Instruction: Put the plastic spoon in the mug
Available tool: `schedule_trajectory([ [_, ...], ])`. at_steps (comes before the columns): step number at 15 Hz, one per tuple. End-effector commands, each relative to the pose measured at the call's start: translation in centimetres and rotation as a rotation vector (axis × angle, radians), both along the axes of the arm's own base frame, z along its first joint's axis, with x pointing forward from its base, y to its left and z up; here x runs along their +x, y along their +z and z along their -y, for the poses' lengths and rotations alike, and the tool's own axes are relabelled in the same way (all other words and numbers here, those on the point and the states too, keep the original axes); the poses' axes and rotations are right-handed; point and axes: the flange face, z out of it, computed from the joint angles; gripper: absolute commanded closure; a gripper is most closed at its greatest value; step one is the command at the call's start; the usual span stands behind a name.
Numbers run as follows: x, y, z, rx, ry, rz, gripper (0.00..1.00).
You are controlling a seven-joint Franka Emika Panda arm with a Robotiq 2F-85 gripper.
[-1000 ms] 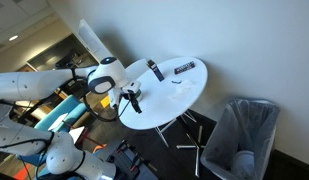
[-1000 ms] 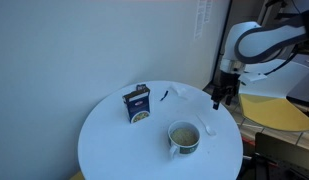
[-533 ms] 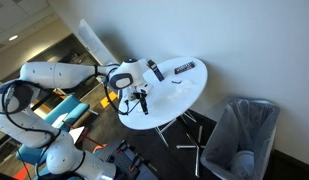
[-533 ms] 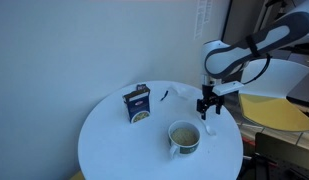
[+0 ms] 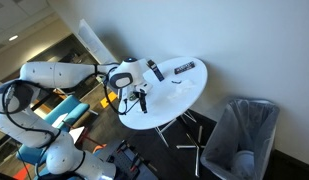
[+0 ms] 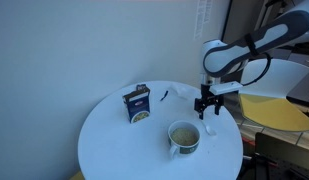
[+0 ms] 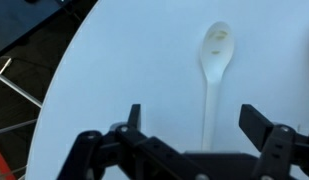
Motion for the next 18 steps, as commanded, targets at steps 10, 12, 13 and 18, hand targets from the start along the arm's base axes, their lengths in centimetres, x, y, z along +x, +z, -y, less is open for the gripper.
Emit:
schedule_trajectory([
  [10,1.4,1.2,-2.2,-0.13,-0.141,0.006,0.0],
  [12,1.5,0.9,-2.1,-0.134,-0.147,0.011,0.0],
  [13,1.5,0.8,-2.0,-0.132,-0.145,0.019,0.0],
  [18,1.7,-0.4,-1.7,-0.13,-0.161,0.062,0.0],
])
